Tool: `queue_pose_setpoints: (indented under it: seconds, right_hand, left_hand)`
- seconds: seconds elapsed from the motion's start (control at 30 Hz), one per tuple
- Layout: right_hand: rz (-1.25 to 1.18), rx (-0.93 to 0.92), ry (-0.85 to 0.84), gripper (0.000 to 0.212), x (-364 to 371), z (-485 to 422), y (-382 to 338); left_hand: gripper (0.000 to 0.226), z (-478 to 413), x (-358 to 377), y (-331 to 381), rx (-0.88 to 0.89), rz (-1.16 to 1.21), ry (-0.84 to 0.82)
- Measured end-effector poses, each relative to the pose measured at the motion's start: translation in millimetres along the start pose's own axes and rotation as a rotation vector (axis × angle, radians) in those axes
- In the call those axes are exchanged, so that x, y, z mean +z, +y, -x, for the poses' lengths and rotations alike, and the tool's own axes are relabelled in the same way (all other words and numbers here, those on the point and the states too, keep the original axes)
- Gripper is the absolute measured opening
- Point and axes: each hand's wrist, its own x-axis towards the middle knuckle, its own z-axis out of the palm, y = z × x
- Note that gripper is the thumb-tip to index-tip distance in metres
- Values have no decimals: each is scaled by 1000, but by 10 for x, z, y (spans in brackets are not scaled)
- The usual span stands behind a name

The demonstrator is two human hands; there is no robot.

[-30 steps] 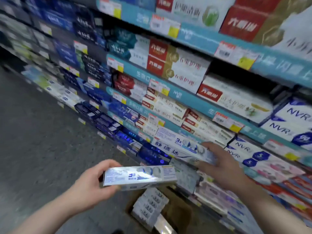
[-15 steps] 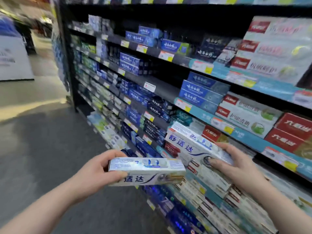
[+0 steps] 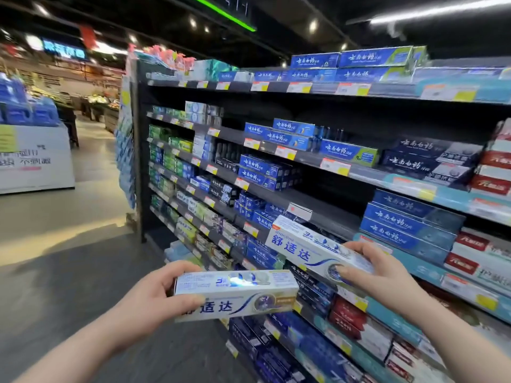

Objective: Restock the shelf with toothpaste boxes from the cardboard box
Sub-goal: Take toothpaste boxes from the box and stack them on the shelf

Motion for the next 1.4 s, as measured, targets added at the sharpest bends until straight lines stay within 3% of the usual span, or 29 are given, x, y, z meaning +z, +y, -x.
queue_pose_setpoints:
  seconds: [0.17,0.3,0.6,0.77,1.17,1.27,1.4]
  right_hand:
    - [13,8,-4,35,109,-508,-53]
    - [18,38,33,32,161,-1042,58]
    - [23,61,143,25,6,-2556,675]
    - [54,28,171,24,-102,-3206,889]
    - [47,153,250,54,-57,-3887,1227]
    - [34,165,277,42,46,-3968,1180]
    - [30,150,311,36,214,-4135,1132]
  left_hand:
    - [53,-444,-143,-196,-21,64,-13]
    - [43,-970,-254,-379,-39,67,-44]
    - [62,-2804,-129,-585,-70,92,-171]
    - [48,-3569,-16,-666,-83,120,-201]
    - [62,-4737,124,-934,-78,147,-337]
    - [47,-5018,84,-994,-90,151,-417]
    - [62,-5362,-89,-1086,-86,204,-491]
